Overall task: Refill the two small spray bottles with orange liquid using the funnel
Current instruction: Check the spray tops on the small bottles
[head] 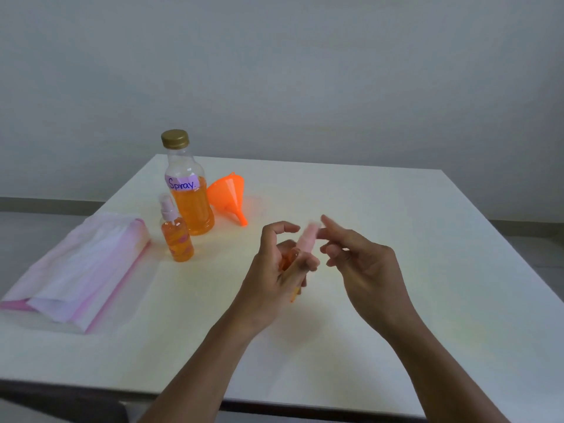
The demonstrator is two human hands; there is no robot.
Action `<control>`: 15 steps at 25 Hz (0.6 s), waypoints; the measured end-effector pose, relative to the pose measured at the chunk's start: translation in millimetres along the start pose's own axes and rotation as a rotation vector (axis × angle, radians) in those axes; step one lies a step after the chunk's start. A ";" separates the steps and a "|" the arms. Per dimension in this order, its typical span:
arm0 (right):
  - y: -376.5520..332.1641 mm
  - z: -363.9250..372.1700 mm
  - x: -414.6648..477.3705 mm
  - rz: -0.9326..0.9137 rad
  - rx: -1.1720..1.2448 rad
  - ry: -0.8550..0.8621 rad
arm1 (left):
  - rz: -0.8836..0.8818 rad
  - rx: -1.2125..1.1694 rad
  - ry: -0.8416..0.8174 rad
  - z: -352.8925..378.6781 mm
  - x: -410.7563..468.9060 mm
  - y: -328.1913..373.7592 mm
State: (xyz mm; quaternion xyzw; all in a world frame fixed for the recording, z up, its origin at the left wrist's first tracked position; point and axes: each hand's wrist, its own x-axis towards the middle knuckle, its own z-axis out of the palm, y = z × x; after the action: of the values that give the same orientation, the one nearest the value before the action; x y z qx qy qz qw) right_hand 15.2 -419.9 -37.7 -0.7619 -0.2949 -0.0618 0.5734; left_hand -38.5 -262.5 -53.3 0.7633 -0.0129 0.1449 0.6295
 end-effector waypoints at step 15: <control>2.4 -23.9 -27.3 0.142 -0.271 -0.006 | -0.059 0.451 0.602 -119.8 -47.9 -19.0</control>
State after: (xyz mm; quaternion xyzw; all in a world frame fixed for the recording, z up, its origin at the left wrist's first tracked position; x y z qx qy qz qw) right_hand -0.1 -452.4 -43.5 -0.8514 -0.2309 -0.0579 0.4674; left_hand -105.1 -150.9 -63.0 0.8060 0.2269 0.3435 0.4254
